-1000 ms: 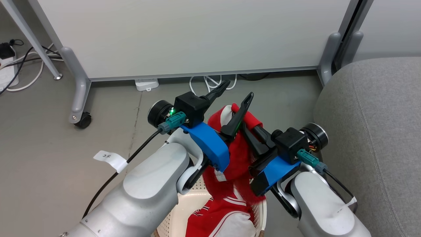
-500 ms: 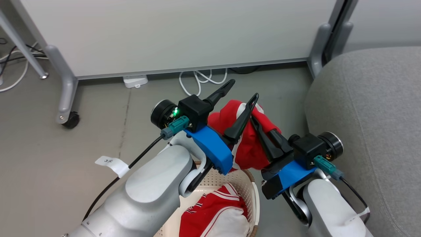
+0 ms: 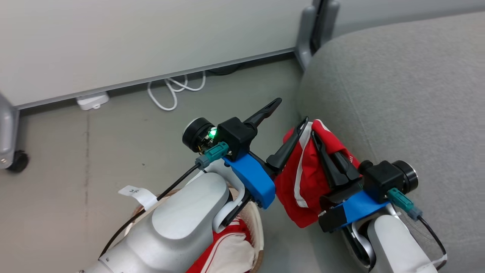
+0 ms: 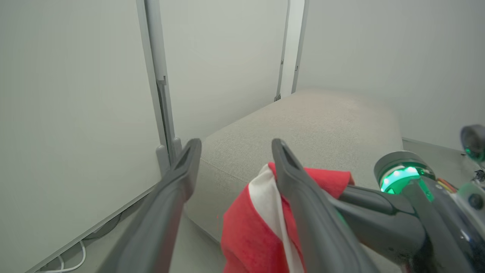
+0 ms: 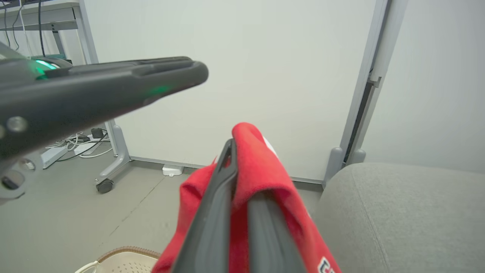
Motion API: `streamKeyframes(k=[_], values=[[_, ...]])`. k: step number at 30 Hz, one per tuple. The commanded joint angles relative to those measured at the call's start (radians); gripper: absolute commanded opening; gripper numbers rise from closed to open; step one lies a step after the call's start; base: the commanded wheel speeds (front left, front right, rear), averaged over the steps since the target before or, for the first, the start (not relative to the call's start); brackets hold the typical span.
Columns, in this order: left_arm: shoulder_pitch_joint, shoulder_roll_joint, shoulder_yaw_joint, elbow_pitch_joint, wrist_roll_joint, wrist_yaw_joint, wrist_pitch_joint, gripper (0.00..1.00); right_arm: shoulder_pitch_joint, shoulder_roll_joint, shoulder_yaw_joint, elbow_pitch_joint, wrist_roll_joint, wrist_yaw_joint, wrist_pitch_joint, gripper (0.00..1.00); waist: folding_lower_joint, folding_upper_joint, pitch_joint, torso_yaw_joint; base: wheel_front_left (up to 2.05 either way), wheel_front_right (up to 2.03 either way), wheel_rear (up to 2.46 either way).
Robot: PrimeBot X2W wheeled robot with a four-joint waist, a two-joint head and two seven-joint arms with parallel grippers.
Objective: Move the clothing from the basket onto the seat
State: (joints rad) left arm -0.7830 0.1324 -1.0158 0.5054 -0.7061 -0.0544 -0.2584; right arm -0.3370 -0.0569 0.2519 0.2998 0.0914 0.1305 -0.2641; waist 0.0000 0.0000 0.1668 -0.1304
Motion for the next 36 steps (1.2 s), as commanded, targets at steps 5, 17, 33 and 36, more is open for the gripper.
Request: streamKeyframes(k=[5,17,33,36], values=[[-0.015,-0.003,-0.010,-0.001,0.014,-0.007,-0.005,1.00,0.042,0.003,-0.020,-0.029,-0.002,0.001,-0.001,0.00,0.0000,0.0000,0.021,-0.085,0.00,0.00,0.00],[-0.010,-0.018,-0.024,0.002,0.029,-0.011,-0.006,1.00,0.098,0.006,-0.031,-0.069,-0.002,0.001,-0.001,0.00,0.0000,0.0000,0.031,-0.165,0.00,0.00,0.00],[-0.051,0.012,0.003,-0.038,0.042,0.010,-0.004,1.00,-0.141,-0.042,-0.195,-0.136,-0.024,0.001,-0.001,0.00,0.0000,0.0000,0.137,-0.136,0.00,0.00,0.00],[-0.073,0.030,-0.001,-0.061,0.055,0.015,0.011,1.00,-0.242,-0.086,-0.269,-0.166,-0.022,0.001,-0.001,0.00,0.0000,0.0000,0.204,-0.123,0.00,0.00,0.00]])
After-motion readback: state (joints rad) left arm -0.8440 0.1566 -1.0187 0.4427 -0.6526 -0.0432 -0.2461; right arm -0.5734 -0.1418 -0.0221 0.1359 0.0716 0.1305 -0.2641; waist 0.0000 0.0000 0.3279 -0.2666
